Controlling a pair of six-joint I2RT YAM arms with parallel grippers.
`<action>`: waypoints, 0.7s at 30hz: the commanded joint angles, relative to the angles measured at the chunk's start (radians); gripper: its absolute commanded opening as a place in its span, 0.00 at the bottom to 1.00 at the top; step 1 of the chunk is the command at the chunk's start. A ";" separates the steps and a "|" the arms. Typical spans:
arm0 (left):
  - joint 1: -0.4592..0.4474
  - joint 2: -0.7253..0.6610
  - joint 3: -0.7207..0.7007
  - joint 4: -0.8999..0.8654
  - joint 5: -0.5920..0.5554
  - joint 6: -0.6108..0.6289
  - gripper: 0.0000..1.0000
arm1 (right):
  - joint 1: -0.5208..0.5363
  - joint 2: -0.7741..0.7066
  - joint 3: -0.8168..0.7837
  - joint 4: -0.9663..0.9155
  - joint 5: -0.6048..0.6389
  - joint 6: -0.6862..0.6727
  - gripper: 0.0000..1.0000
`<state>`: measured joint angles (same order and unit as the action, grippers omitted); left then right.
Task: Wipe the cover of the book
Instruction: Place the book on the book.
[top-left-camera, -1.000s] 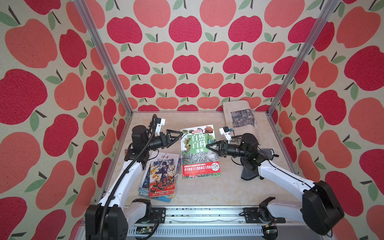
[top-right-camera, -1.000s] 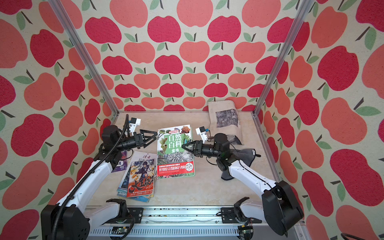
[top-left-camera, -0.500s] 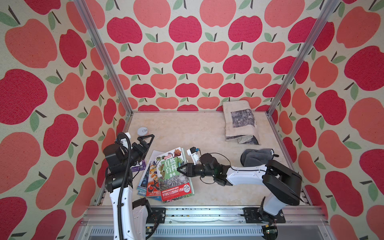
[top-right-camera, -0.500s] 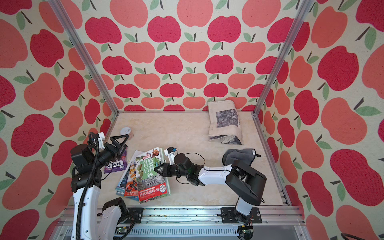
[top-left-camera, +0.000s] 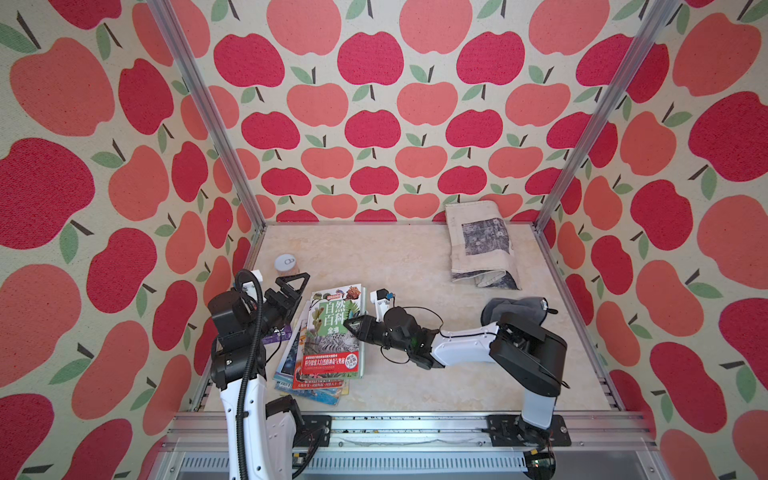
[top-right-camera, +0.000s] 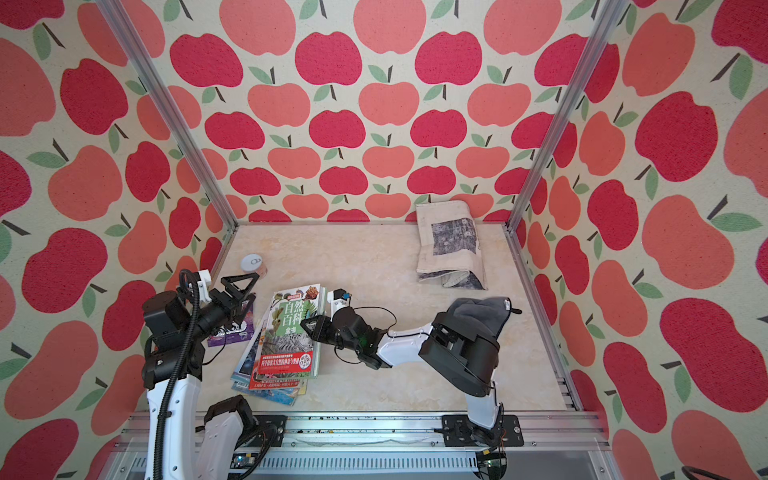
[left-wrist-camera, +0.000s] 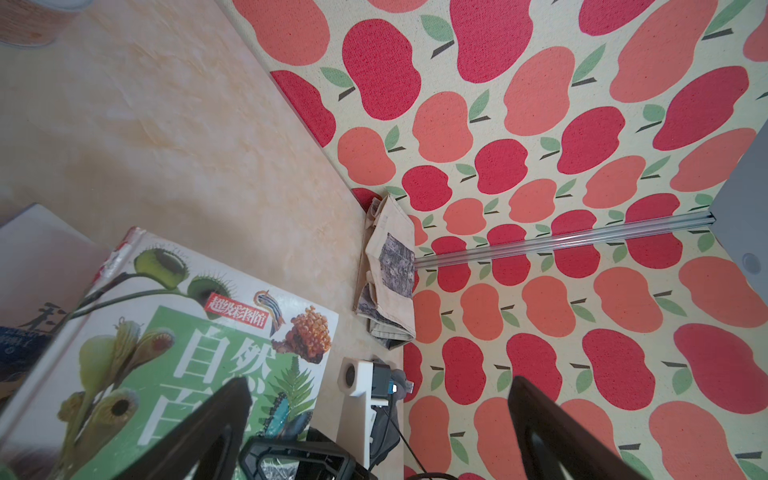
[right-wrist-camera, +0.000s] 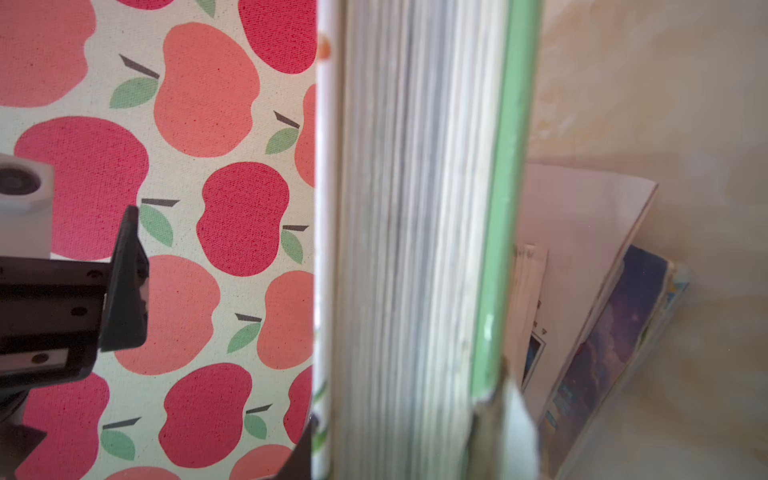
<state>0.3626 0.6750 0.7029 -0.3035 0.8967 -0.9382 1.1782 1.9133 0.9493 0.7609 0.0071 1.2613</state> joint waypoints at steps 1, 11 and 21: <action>0.006 -0.002 -0.005 0.019 -0.010 -0.014 0.99 | 0.007 0.034 0.050 0.093 0.089 0.070 0.00; -0.009 0.013 -0.020 0.037 -0.021 -0.011 0.99 | 0.064 0.078 0.143 -0.155 -0.030 0.075 0.18; -0.073 0.058 0.002 0.023 -0.060 0.036 0.99 | -0.015 -0.092 0.216 -0.786 -0.102 -0.197 0.84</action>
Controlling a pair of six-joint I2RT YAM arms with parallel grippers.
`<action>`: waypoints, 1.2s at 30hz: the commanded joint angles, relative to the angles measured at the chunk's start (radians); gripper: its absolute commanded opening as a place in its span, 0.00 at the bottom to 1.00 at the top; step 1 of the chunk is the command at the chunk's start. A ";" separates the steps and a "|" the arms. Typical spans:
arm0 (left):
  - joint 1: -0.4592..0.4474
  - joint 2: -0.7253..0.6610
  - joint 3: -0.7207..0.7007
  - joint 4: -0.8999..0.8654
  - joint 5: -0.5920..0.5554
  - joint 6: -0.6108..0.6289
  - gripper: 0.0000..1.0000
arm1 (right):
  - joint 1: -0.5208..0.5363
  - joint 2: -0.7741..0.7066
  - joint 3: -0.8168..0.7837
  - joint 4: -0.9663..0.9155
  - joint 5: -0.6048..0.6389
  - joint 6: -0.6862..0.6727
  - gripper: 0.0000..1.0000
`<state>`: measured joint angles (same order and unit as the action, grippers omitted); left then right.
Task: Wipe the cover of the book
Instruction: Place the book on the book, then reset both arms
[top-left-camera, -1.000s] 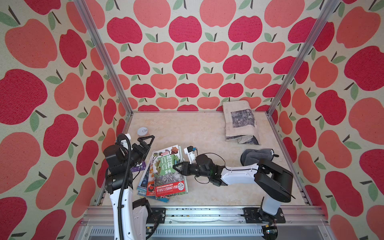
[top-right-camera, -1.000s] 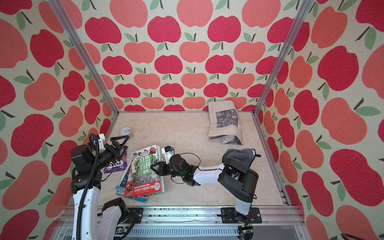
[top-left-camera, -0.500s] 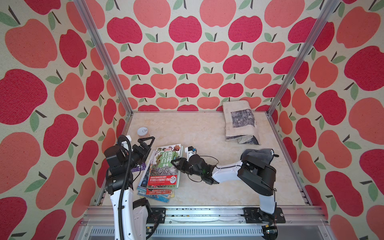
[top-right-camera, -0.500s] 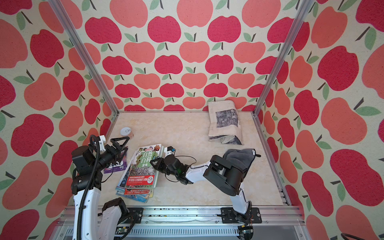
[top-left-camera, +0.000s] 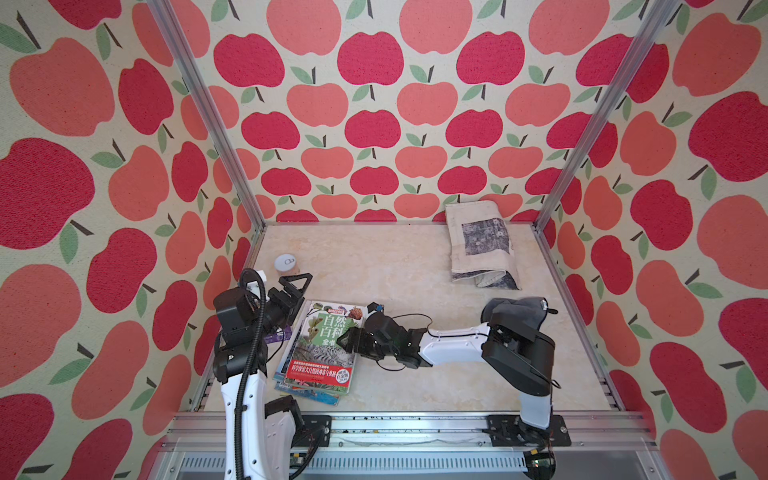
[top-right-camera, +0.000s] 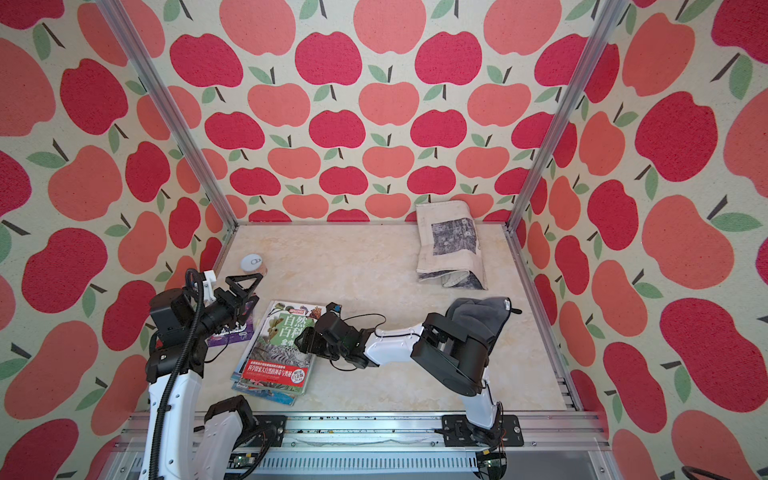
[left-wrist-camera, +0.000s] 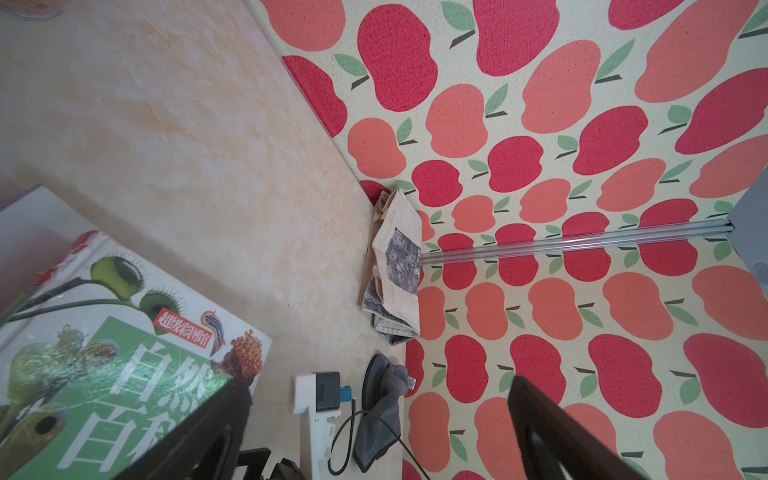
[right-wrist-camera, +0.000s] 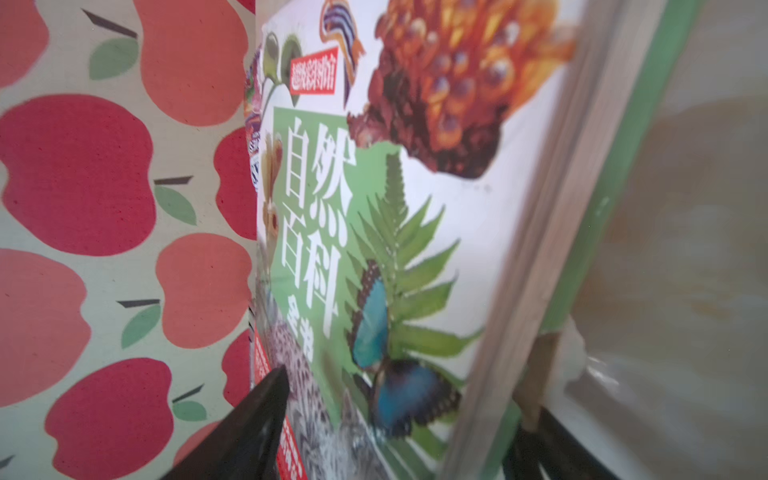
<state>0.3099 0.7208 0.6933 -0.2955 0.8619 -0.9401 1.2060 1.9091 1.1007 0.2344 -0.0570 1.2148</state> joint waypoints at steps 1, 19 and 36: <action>-0.038 0.024 0.022 0.002 -0.040 0.054 0.99 | -0.053 -0.111 0.058 -0.300 -0.040 -0.199 0.85; -0.500 0.166 -0.122 0.372 -1.069 0.632 0.99 | -0.563 -0.945 -0.482 -0.304 0.461 -1.170 0.99; -0.290 0.560 -0.552 1.332 -1.092 0.891 0.99 | -1.081 -0.651 -0.903 0.736 0.482 -1.215 0.99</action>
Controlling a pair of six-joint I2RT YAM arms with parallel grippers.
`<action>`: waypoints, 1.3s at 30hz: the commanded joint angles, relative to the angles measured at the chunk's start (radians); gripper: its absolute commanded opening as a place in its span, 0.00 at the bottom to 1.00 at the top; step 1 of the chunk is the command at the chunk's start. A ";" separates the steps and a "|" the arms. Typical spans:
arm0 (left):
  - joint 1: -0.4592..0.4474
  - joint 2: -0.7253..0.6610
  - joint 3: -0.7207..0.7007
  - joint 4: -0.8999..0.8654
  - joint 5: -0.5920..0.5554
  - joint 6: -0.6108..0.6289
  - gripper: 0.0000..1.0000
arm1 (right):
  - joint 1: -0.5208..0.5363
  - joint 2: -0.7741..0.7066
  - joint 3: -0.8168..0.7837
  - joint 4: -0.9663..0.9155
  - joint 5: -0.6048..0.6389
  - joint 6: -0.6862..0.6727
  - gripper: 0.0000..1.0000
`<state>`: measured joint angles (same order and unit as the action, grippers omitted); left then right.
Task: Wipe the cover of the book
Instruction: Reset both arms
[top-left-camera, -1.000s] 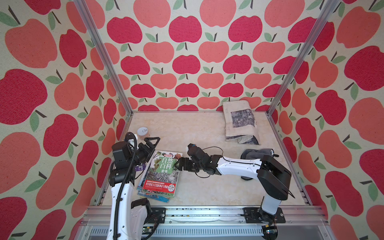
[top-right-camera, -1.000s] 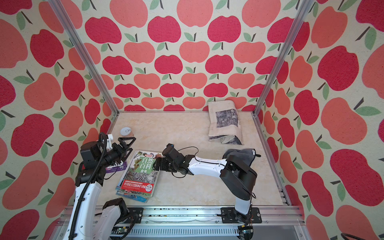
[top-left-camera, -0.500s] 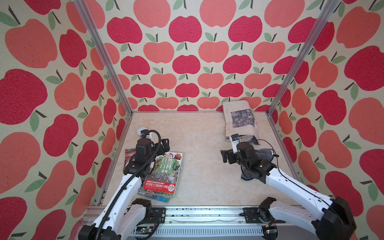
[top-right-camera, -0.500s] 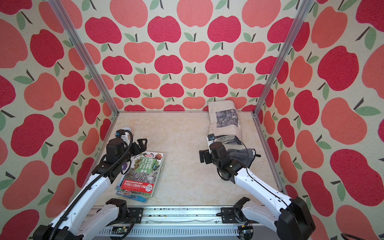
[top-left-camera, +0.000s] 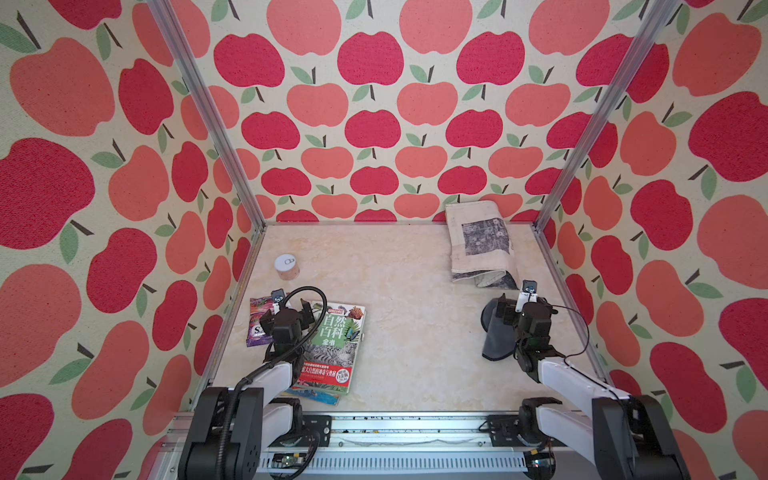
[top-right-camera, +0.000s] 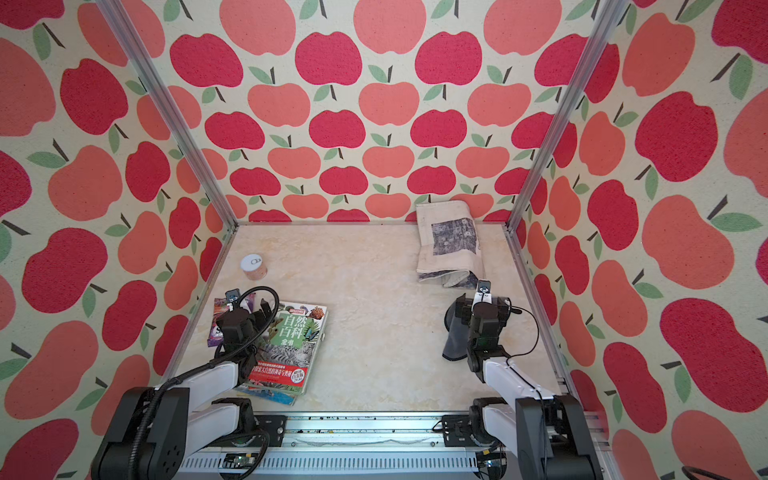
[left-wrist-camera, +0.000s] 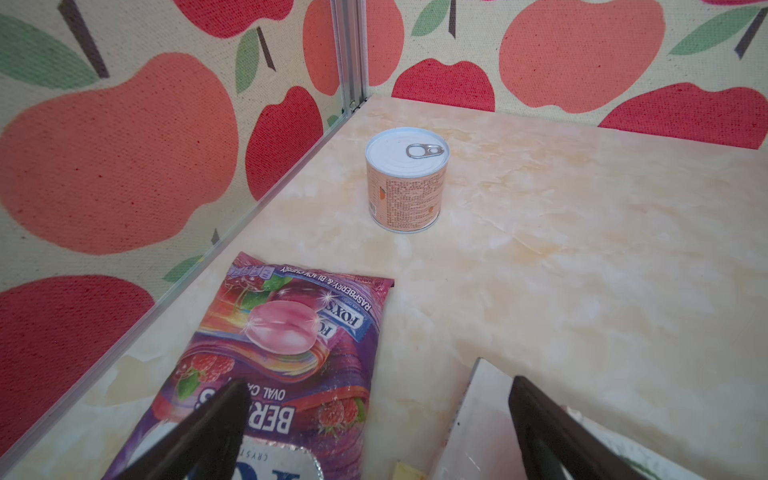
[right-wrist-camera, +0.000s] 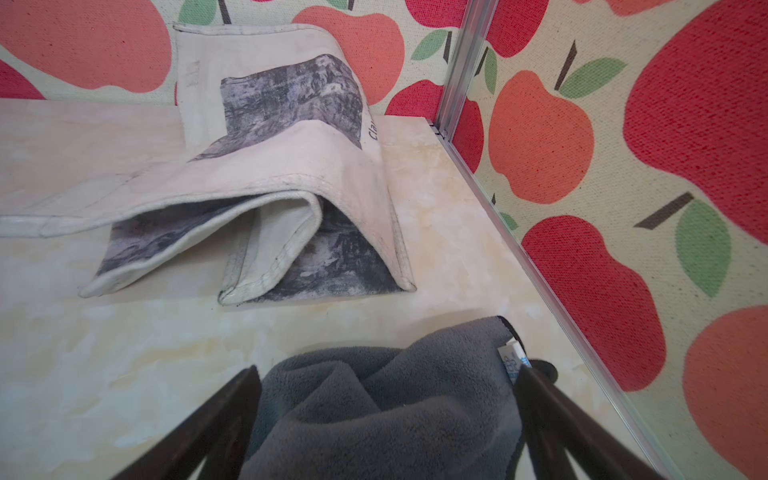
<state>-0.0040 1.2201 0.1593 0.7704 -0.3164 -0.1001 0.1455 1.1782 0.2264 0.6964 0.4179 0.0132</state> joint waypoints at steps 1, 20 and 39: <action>0.036 0.101 -0.016 0.319 0.114 0.060 0.99 | -0.027 0.143 -0.036 0.361 0.023 -0.022 0.99; 0.110 0.391 0.198 0.236 0.278 0.065 0.99 | -0.060 0.414 0.118 0.345 -0.158 -0.049 0.99; 0.111 0.384 0.207 0.208 0.284 0.062 0.99 | -0.066 0.411 0.134 0.306 -0.350 -0.099 0.99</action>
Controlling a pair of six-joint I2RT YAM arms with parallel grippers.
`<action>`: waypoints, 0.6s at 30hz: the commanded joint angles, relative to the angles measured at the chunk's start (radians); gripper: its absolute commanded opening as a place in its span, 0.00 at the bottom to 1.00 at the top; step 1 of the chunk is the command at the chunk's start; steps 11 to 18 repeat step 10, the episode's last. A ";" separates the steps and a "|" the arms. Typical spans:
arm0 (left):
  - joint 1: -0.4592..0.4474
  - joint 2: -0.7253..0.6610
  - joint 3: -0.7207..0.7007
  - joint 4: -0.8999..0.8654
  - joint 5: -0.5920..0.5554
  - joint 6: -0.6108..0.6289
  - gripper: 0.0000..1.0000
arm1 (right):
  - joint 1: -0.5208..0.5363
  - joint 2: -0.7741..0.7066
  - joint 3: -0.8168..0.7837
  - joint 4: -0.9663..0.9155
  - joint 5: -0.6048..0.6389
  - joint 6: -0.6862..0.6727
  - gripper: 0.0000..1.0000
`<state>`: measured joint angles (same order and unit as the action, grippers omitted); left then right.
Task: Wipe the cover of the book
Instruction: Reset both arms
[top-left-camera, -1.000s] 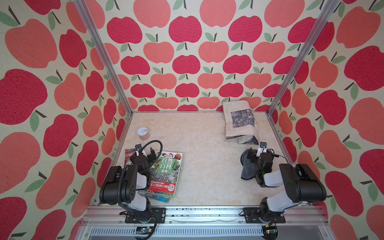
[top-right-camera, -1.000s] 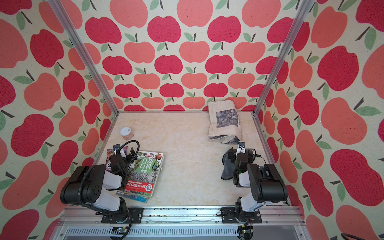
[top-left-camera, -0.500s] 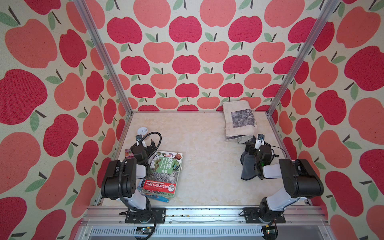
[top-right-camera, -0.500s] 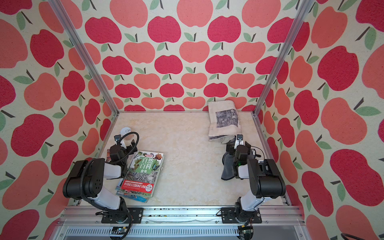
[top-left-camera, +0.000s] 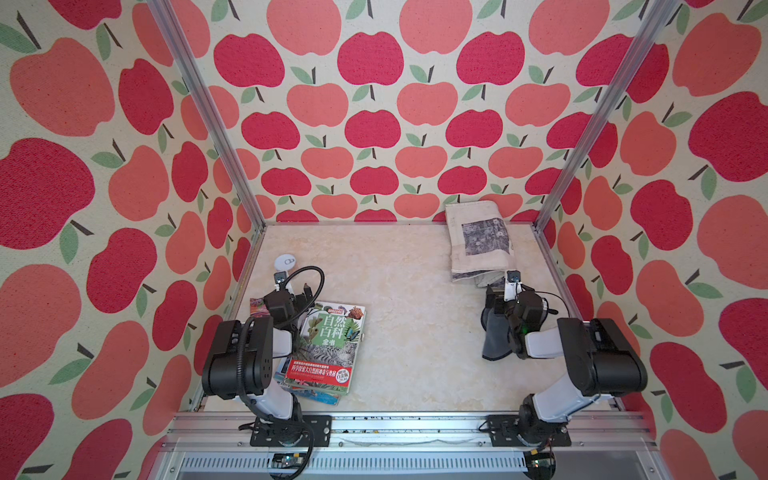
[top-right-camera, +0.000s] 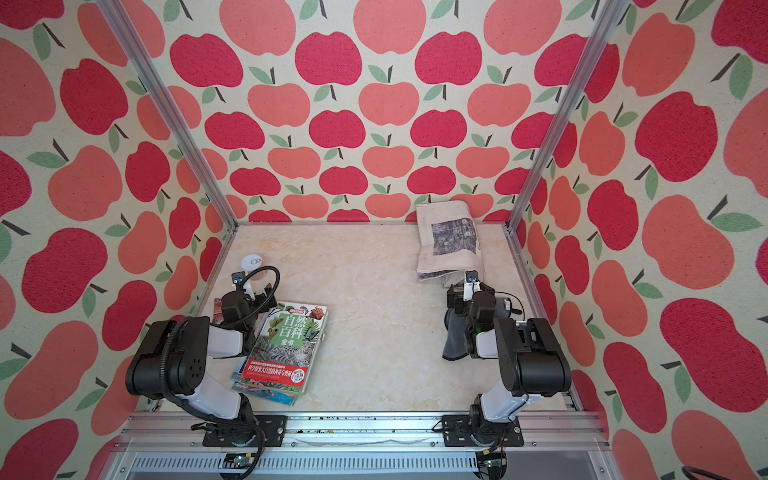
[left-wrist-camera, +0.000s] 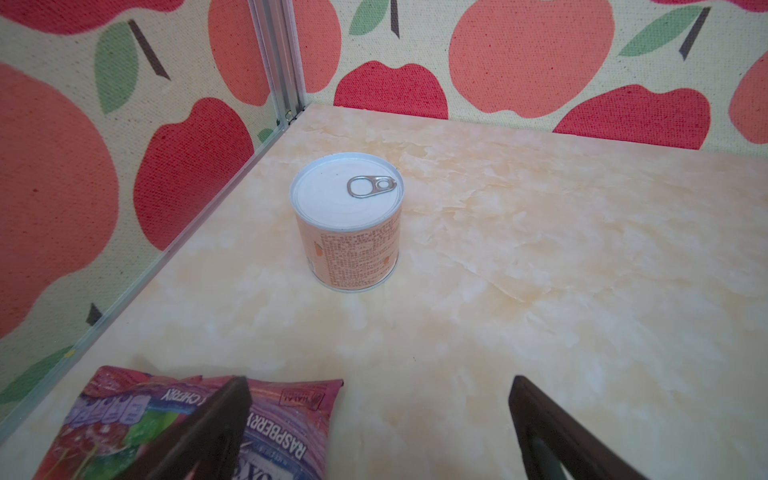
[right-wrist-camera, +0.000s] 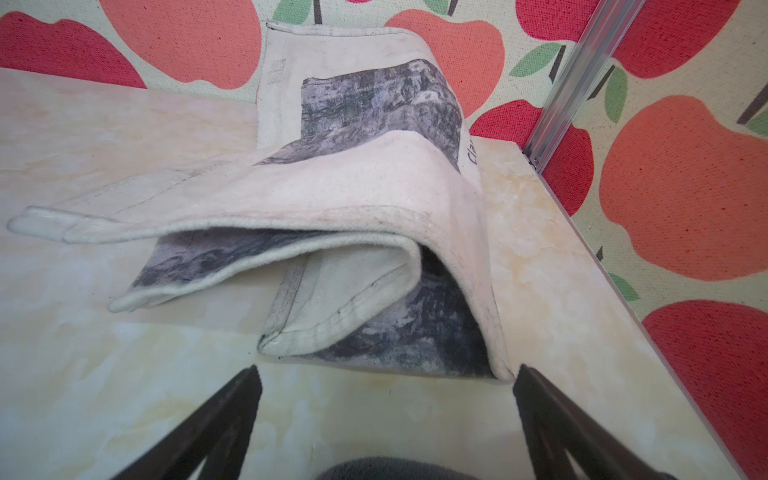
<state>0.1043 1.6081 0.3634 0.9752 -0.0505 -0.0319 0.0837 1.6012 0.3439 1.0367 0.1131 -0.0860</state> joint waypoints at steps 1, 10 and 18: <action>0.002 -0.004 0.003 0.002 0.018 -0.006 0.99 | -0.005 -0.011 0.016 -0.035 -0.045 0.002 0.99; 0.003 -0.004 0.003 0.003 0.018 -0.006 0.99 | -0.068 -0.014 0.022 -0.049 -0.142 0.053 0.99; 0.003 -0.004 0.003 0.003 0.018 -0.006 0.99 | -0.068 -0.014 0.022 -0.049 -0.142 0.053 0.99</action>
